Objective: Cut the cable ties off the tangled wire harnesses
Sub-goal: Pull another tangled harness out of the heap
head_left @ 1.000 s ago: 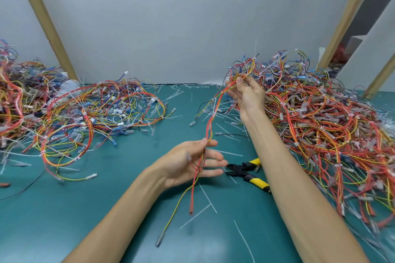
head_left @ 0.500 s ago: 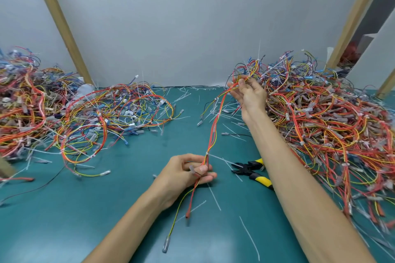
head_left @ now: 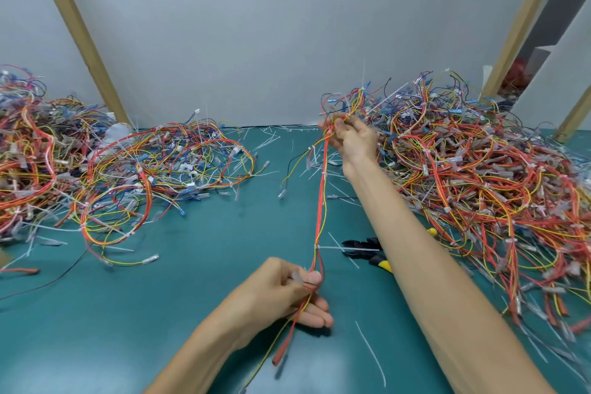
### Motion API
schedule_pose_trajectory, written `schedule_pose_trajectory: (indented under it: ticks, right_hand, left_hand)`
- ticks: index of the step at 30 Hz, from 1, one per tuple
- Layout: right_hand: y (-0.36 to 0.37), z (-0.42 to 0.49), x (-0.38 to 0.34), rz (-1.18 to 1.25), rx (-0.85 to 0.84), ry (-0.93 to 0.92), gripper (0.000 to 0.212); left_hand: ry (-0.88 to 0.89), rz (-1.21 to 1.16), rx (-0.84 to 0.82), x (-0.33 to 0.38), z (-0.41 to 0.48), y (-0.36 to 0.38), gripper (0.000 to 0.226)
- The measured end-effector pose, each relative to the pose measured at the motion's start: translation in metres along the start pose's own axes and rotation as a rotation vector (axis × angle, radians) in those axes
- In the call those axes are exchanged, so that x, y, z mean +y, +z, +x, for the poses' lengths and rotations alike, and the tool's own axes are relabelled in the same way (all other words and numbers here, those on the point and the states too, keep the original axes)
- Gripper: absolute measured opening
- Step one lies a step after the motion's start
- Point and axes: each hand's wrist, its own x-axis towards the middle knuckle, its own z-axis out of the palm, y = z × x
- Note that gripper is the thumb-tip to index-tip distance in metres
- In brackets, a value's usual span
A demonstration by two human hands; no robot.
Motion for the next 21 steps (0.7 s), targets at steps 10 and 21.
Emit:
schedule_pose_trajectory:
  ticks: [10,21]
  right_hand:
    - [-0.004,0.002,-0.004,0.081,0.027,0.026,0.02]
    - [-0.003,0.001,-0.003,0.052,0.015,0.022,0.021]
  left_hand:
    - [0.254,0.13,0.074,-0.014,-0.011,-0.005,0.011]
    - [0.26,0.227,0.142,-0.013,-0.02,-0.007,0.01]
